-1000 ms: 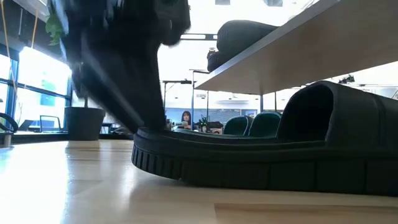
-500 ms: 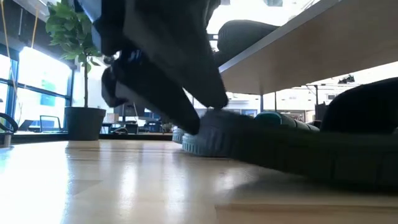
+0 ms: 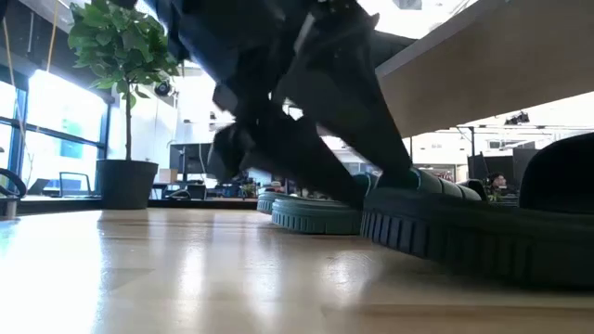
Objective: Pick and place slides into the shelf
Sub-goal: Put the black slides under the shelf
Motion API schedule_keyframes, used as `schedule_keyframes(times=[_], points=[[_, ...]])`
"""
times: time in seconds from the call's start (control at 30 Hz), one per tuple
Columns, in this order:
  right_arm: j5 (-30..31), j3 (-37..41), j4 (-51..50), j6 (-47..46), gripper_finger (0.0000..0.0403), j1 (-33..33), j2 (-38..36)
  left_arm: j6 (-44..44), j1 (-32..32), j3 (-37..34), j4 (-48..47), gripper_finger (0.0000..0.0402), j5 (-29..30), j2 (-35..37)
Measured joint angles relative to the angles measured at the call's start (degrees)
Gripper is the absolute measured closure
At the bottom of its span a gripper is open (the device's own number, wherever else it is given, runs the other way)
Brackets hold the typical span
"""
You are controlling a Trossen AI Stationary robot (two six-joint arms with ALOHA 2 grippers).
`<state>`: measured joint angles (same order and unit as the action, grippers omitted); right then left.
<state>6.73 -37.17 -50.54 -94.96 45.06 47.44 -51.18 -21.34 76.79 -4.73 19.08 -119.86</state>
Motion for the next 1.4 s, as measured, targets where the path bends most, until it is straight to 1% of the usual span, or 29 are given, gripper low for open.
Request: schedule_keyframes(times=[0.1,0.23,0.3,0.37,0.53,0.6,0.67,0.73,0.8,0.87,1.0,1.07,1.4], points=[[-1.6,0.0,0.0,-0.1,0.0372,0.0,0.0,0.7,0.0,0.1,0.3,0.0225,2.6,1.7],[-2.0,0.0,0.0,-0.1,0.0372,0.0,0.0,0.8,-0.1,0.1,-0.5,0.0225,2.3,2.7],[-1.1,0.0,-0.1,0.1,0.0372,0.0,0.0,0.5,-0.5,0.1,-1.9,0.0225,1.8,3.7],[-0.3,0.0,-0.4,0.0,0.0372,0.0,0.0,-1.1,-1.0,0.1,-5.6,0.0225,1.7,5.1],[1.7,0.0,-0.4,0.1,0.0372,0.0,0.0,-6.3,-2.6,0.1,-22.3,0.0225,0.7,7.3],[1.7,0.0,-0.5,0.8,0.0372,0.0,0.0,-6.7,-3.1,0.1,-23.8,0.0225,-1.0,7.5],[1.7,0.0,-0.7,0.9,0.0372,0.0,0.0,-5.6,-3.3,0.0,-22.6,0.0225,-3.0,7.2],[1.7,0.0,-1.0,1.0,0.0372,0.0,0.0,-4.9,-3.1,0.2,-18.1,0.0225,-4.8,5.6],[1.6,0.0,-1.1,1.0,0.0372,0.0,0.0,-4.9,-2.9,-0.1,-17.3,0.0225,-4.7,4.3],[1.7,0.0,-1.1,1.0,0.0372,0.0,0.0,-4.9,-2.6,0.1,-12.8,0.0225,-4.7,3.0],[1.7,0.0,-1.5,1.0,0.0372,0.0,-0.3,-4.7,-2.6,0.1,-7.9,0.0225,-5.1,1.1],[1.7,0.0,-1.5,0.9,0.0372,0.0,-0.4,-4.8,-2.5,-0.1,-7.9,0.0225,-4.7,0.5],[1.9,0.0,-1.5,0.8,0.0372,0.0,-0.6,-3.0,-0.4,0.1,0.0,0.0225,-4.6,-1.2]])
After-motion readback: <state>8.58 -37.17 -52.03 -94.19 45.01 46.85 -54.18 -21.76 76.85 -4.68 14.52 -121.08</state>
